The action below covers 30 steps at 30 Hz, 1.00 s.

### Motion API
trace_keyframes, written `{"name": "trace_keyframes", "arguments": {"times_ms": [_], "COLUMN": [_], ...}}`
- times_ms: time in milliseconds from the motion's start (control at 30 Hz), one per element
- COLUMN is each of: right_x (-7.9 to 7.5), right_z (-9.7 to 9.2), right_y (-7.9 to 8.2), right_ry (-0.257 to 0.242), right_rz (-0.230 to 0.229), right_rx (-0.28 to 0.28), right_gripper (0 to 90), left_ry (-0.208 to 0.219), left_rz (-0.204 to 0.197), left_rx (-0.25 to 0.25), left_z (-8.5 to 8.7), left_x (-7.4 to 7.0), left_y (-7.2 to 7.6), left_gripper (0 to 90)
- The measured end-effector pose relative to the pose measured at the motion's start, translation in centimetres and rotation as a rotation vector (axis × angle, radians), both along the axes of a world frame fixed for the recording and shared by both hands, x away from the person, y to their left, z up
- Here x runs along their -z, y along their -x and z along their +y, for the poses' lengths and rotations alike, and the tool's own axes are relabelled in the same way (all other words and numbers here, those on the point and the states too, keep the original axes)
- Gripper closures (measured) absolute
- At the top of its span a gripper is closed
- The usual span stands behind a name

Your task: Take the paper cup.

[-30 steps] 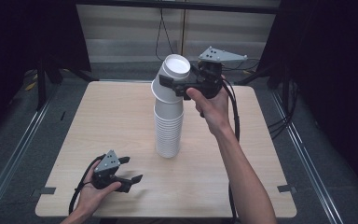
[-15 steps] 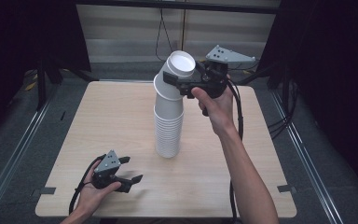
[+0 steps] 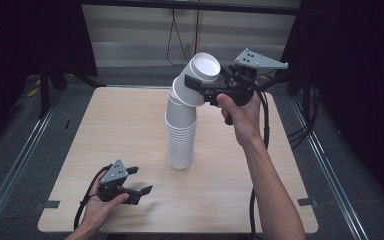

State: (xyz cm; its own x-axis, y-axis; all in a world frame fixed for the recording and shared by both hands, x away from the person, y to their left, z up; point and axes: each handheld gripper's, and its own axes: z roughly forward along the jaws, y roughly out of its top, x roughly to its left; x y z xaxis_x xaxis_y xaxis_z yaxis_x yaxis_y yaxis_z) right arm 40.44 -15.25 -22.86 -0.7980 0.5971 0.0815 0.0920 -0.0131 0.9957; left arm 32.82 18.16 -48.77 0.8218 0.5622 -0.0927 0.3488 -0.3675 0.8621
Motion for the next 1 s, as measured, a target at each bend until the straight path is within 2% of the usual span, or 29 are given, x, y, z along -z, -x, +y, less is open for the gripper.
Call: {"name": "trace_keyframes", "arguments": {"times_ms": [100,167,233,533,600,733,867,1000], "right_x": [0.0,0.0,0.0,0.2,0.5,1.1,1.9,2.8], "right_z": [-0.6,-0.9,-1.3,-3.2,-3.5,-4.5,-5.3,-6.0], "right_y": [0.1,0.3,0.6,1.3,1.5,1.8,2.2,2.6], "right_ry": [-0.008,0.005,-0.002,-0.001,0.001,-0.018,-0.011,0.003], "right_rz": [0.004,0.013,0.004,0.009,0.017,0.024,0.036,0.046], "right_rx": [0.006,0.018,0.032,0.066,0.072,0.093,0.107,0.116], "right_gripper": [21.0,21.1,21.1,21.1,21.1,21.1,21.1,21.1], "left_ry": [0.009,0.022,0.037,0.047,0.061,0.048,0.057,0.088], "left_rz": [0.01,0.022,0.032,0.055,0.04,0.041,0.028,0.041], "left_rx": [0.0,0.005,0.003,0.018,0.011,0.004,-0.001,0.003], "left_z": [0.0,0.2,0.2,0.3,0.5,0.6,0.6,0.6], "left_x": [0.0,0.0,-0.1,-0.3,-0.5,-0.4,-0.6,-0.6], "left_y": [-0.1,-0.2,-0.2,-0.2,-0.1,-0.2,-0.2,-0.3], "left_gripper": [16.0,16.1,16.0,16.1,16.1,16.3,16.4,16.1]}}
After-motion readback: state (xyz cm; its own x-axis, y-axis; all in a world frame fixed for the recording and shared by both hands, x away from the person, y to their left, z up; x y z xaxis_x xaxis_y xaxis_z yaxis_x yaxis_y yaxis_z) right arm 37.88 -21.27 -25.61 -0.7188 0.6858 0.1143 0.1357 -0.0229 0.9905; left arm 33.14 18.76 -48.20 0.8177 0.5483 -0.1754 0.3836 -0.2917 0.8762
